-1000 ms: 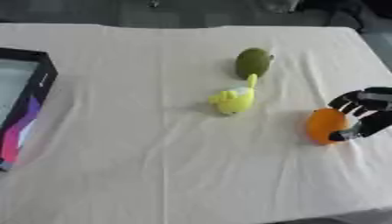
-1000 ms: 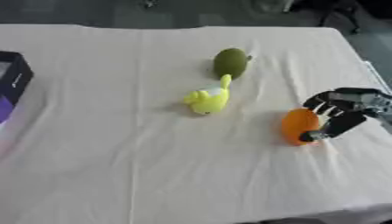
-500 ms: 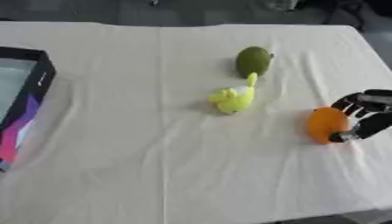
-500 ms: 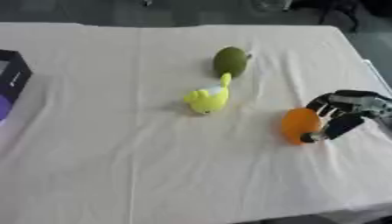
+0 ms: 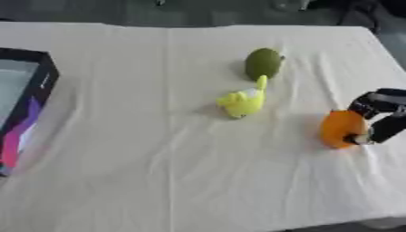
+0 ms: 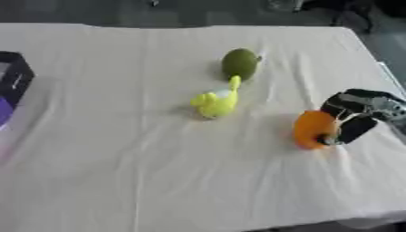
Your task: Pick up the objects with one hand, pass them to the other hand, and then place them into the box on the other side of the table.
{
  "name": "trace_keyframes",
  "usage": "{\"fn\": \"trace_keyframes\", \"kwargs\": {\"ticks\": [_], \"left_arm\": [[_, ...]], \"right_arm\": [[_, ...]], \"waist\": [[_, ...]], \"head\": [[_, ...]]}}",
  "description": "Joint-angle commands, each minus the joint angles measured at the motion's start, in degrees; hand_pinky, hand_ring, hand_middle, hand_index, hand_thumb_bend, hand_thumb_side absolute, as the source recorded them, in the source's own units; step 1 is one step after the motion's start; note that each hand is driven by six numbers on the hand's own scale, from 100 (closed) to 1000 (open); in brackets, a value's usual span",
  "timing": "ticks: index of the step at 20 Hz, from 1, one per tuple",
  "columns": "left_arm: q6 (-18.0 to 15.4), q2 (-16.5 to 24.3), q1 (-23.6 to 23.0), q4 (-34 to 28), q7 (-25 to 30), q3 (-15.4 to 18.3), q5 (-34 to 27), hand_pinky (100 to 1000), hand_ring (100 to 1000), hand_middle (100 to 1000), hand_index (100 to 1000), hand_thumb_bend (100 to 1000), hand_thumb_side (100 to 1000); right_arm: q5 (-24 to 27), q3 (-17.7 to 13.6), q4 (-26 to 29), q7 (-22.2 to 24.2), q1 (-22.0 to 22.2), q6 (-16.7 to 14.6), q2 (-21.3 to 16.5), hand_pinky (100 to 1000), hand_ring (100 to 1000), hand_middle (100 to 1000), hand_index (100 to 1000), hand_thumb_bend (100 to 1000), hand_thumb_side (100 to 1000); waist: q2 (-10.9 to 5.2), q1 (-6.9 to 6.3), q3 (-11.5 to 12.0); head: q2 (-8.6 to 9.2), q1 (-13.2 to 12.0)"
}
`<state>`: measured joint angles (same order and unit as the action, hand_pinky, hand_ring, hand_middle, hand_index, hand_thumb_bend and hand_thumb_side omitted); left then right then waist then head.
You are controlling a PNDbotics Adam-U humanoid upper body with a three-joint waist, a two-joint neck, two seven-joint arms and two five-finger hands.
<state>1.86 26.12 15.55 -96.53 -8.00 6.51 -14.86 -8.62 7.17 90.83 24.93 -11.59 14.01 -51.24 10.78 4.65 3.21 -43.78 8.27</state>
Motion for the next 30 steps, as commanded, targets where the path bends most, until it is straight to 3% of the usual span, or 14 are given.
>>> {"fn": "trace_keyframes", "kwargs": {"ticks": [1,8,14,21,30], "left_arm": [[-0.05,1.06,0.37,-1.11,0.11,0.20,0.06,831,751,756,793,669,580],[-0.17,1.75,0.34,-1.37,0.24,0.19,0.14,830,752,755,792,665,579],[0.04,3.53,0.98,-2.29,1.19,-0.73,0.62,823,747,743,783,662,573],[1.58,9.22,4.74,-4.85,6.46,-5.81,6.55,813,742,737,779,700,526],[6.96,17.25,14.60,-7.14,18.08,-15.97,15.71,802,746,728,783,757,474]], "right_arm": [[2.99,-0.63,2.47,-3.23,-0.33,1.02,-1.43,794,676,438,484,372,100],[6.98,-2.96,8.32,-6.11,-0.01,2.16,-1.13,780,652,423,471,367,100],[12.92,-4.49,14.55,-11.05,-2.29,3.02,-0.21,785,643,423,475,322,100],[16.52,-0.05,20.03,-13.51,-8.96,3.90,3.98,783,639,430,485,279,100],[12.40,6.17,19.68,-11.89,-16.08,4.83,12.70,778,625,444,499,267,100]], "waist": [[-0.15,-0.76,0.07],[-0.51,-0.64,-0.06],[-0.83,-0.73,0.04],[-1.26,-1.47,0.93],[-1.75,-2.78,1.95]], "head": [[-0.34,-0.27],[-0.34,-1.04],[-0.34,-1.45],[0.01,-1.41],[0.49,-0.91]]}}
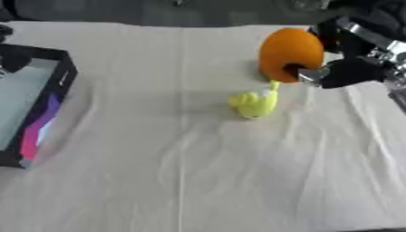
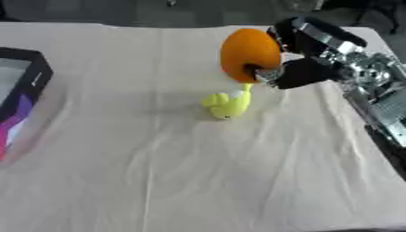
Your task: Pick up the objects with one hand, pass them to the other hand, and then place them into the box on the other side of the table.
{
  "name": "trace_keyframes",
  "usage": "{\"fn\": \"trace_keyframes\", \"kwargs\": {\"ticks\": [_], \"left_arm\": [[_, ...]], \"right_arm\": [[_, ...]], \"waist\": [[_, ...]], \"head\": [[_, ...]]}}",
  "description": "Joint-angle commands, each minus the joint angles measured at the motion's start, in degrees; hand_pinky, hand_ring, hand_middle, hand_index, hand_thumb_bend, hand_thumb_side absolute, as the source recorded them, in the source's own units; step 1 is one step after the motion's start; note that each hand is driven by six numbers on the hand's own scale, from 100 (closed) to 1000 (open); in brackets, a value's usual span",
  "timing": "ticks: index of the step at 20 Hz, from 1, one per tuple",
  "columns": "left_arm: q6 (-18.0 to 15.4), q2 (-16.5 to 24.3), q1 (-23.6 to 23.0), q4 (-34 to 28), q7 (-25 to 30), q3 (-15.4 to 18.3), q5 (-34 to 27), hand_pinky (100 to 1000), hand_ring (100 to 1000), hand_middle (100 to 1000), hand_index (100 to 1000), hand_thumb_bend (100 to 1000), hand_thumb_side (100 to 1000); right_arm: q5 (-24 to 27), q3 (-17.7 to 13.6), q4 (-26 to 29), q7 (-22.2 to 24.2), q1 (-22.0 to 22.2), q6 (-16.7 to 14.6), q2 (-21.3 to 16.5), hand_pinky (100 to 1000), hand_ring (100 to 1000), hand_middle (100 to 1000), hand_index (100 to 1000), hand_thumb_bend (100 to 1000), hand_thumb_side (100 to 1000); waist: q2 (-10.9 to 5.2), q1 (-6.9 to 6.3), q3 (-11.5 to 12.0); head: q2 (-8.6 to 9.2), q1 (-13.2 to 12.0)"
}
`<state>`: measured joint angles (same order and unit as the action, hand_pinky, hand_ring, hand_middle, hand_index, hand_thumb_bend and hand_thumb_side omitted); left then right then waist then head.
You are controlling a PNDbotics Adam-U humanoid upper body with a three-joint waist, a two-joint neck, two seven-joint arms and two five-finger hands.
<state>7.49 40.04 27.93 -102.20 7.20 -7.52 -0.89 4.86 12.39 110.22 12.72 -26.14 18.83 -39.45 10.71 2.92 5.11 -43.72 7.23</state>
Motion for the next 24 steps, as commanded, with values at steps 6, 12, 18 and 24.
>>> {"fn": "trace_keyframes", "kwargs": {"ticks": [6,12,18,24], "left_arm": [[5.07,4.40,7.89,-2.72,8.79,-7.13,4.49,797,752,740,791,746,455],[9.01,1.96,13.38,-2.91,14.61,-12.09,8.02,793,752,744,791,730,463],[10.62,-0.78,16.36,-1.58,18.99,-15.19,10.66,796,759,755,799,720,470],[10.90,-3.32,18.76,1.16,20.73,-17.74,16.06,796,767,766,809,727,441]], "right_arm": [[-1.09,4.63,-1.16,-0.73,-4.43,-0.10,5.40,777,620,455,511,272,100],[-4.52,9.22,-2.61,-1.28,-6.36,-0.20,9.56,797,618,458,515,274,100],[-6.08,12.07,-4.14,-4.20,-7.96,0.11,13.83,797,615,456,513,272,100],[-7.47,14.68,-4.71,-5.53,-9.28,0.08,17.01,796,614,456,513,271,100]], "waist": [[-1.92,-1.69,0.43],[-2.29,-2.26,1.16],[-2.43,-2.50,1.51],[-2.36,-2.67,1.99]], "head": [[0.40,0.30],[0.68,0.30],[0.56,0.22],[0.92,-0.22]]}}
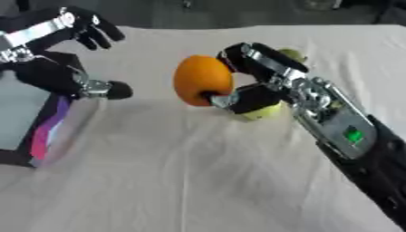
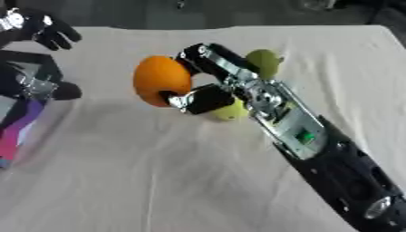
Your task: Pick up the objects with one hand, pass them to the other hand, and then place them into the box on the other side of the table.
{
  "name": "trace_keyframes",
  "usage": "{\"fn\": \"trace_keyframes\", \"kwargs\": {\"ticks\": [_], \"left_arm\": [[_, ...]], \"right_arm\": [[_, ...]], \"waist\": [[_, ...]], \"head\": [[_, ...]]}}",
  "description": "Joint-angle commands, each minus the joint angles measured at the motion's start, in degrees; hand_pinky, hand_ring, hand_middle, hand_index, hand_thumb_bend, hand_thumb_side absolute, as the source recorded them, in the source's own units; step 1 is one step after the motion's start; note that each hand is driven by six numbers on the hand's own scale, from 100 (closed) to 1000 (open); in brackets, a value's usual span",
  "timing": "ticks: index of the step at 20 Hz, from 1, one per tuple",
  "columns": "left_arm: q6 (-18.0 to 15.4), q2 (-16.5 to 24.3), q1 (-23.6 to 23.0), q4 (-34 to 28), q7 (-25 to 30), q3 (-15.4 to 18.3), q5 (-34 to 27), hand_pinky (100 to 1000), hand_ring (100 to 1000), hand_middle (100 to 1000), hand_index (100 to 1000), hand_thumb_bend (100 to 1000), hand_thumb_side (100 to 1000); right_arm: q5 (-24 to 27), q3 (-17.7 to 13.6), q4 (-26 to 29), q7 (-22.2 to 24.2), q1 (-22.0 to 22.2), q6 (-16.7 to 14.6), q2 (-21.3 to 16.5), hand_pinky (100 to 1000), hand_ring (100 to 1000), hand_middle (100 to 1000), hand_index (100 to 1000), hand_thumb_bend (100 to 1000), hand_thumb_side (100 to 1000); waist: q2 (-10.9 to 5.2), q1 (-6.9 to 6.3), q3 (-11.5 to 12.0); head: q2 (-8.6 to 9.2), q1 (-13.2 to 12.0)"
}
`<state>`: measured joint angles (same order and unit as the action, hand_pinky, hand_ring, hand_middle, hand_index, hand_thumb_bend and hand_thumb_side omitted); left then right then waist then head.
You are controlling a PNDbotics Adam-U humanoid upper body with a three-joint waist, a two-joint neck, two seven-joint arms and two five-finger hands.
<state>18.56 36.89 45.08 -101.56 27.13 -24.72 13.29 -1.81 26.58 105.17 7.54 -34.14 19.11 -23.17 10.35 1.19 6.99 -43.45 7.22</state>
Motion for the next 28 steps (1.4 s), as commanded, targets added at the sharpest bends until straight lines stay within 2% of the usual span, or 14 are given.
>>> {"fn": "trace_keyframes", "kwargs": {"ticks": [1,12,22,25,26,28], "left_arm": [[-0.35,-0.59,1.92,0.96,1.13,-0.97,2.48,797,768,768,811,728,440],[-1.74,-4.78,3.93,4.70,2.81,-4.07,7.16,798,774,777,816,716,420],[-2.41,-6.70,4.70,7.59,4.71,-4.80,9.84,797,776,781,817,710,424],[-2.70,-6.90,4.49,7.32,3.90,-4.62,8.51,782,741,709,771,623,394],[-2.61,-6.80,4.33,7.01,3.52,-4.59,7.72,773,712,660,727,551,372],[-2.30,-6.44,3.96,6.00,2.60,-4.53,5.70,763,670,604,674,479,345]], "right_arm": [[-1.13,0.86,0.29,-0.25,-1.41,-0.33,1.15,796,614,456,513,271,100],[-2.16,2.78,0.11,0.38,-2.53,-0.70,4.58,793,610,456,512,264,100],[-2.66,3.82,0.30,0.62,-3.02,-1.39,5.85,794,609,455,512,259,100],[-2.78,3.90,0.21,0.82,-2.93,-1.50,5.79,794,609,456,512,259,100],[-2.82,3.88,0.17,0.88,-2.92,-1.46,5.73,794,610,457,513,260,100],[-2.96,3.85,0.17,1.08,-2.97,-1.40,5.64,794,611,458,514,261,100]], "waist": [[-2.00,-0.94,0.16],[-1.89,-0.82,0.31],[-1.64,-0.85,0.47],[-1.62,-0.79,0.42],[-1.61,-0.79,0.42],[-1.58,-0.79,0.43]], "head": [[0.59,-0.30],[0.47,-1.06],[0.74,-1.27],[0.85,-1.37],[0.78,-1.34],[0.64,-1.27]]}}
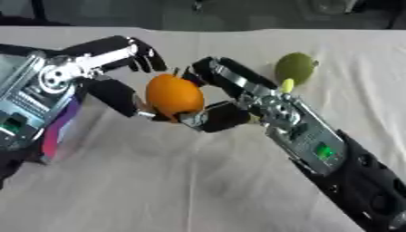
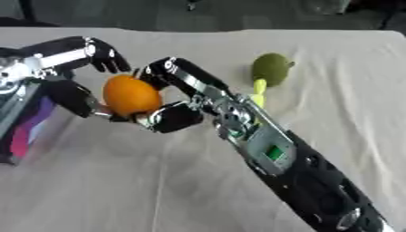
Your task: Pick up the objects with one hand, pass them to the other hand, and then place them into the box on the other side of the table.
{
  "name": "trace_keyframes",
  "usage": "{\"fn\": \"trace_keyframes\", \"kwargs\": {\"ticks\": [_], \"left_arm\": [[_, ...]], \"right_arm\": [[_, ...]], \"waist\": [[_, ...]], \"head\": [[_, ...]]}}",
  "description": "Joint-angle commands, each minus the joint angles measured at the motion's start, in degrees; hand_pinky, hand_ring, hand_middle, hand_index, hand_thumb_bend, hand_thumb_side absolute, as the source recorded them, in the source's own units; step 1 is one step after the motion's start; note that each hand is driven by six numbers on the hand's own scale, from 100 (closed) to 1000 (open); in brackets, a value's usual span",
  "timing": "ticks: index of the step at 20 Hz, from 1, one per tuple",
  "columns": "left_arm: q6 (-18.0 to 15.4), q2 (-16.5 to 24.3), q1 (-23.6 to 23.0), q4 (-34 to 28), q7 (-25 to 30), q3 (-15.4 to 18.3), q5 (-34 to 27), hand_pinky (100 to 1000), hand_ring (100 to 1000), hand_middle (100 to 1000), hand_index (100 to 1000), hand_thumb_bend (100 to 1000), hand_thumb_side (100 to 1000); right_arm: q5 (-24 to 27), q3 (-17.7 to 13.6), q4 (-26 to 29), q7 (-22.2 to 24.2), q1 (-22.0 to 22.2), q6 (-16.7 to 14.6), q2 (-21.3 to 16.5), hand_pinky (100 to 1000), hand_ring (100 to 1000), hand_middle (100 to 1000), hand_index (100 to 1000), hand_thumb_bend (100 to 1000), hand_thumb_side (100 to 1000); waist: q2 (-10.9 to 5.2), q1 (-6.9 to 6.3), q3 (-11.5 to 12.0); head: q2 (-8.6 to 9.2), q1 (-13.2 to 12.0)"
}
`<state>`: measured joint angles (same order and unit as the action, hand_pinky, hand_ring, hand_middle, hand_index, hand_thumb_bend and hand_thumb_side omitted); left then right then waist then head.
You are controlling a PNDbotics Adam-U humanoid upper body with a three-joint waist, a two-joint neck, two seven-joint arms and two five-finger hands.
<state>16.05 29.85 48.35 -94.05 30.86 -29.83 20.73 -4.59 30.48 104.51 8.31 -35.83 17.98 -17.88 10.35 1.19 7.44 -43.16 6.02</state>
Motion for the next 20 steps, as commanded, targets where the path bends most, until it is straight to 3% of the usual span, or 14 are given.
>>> {"fn": "trace_keyframes", "kwargs": {"ticks": [1,4,8,12,14,16,20], "left_arm": [[0.43,0.84,0.52,-2.16,-1.72,0.63,-2.76,755,635,564,630,442,327],[1.26,1.57,0.03,-4.39,-4.21,0.94,-5.80,739,574,485,527,357,246],[2.37,2.45,-0.49,-6.84,-7.18,1.24,-9.04,726,522,397,421,260,242],[3.01,3.37,-1.10,-8.63,-8.94,1.78,-11.37,722,497,353,377,241,216],[3.33,3.69,-1.44,-8.92,-9.16,1.84,-12.00,716,490,338,364,266,173],[3.75,4.12,-1.88,-8.86,-8.99,1.98,-11.69,708,486,331,356,290,137],[4.06,5.18,-2.99,-8.20,-8.76,3.07,-9.08,699,480,316,341,335,100]], "right_arm": [[-0.26,-0.02,0.85,0.48,-1.28,-0.25,0.31,794,612,459,516,262,100],[-0.42,-0.02,0.75,1.01,-1.20,-0.07,0.18,794,614,462,519,263,100],[-0.60,-0.07,0.64,1.61,-1.24,0.28,-0.02,796,625,483,542,277,100],[-0.67,-0.21,0.38,1.87,-1.22,1.17,-0.44,786,632,510,574,366,100],[-0.45,-0.31,0.43,1.60,-1.23,1.48,-0.69,791,655,561,636,466,100],[-0.15,-0.43,0.64,1.48,-1.10,1.49,-1.13,802,704,625,711,584,201],[0.57,-0.82,1.15,1.55,-0.66,0.75,-2.50,832,786,748,849,569,442]], "waist": [[-1.56,-0.79,-0.01],[-1.54,-0.74,0.02],[-1.53,-0.62,0.03],[-1.49,-0.59,0.04],[-1.43,-0.55,0.00],[-1.39,-0.49,-0.07],[-1.38,-0.40,-0.19]], "head": [[0.33,-0.05],[0.21,-0.05],[0.20,0.03],[-0.04,0.12],[0.01,0.08],[0.01,0.02],[0.04,-0.07]]}}
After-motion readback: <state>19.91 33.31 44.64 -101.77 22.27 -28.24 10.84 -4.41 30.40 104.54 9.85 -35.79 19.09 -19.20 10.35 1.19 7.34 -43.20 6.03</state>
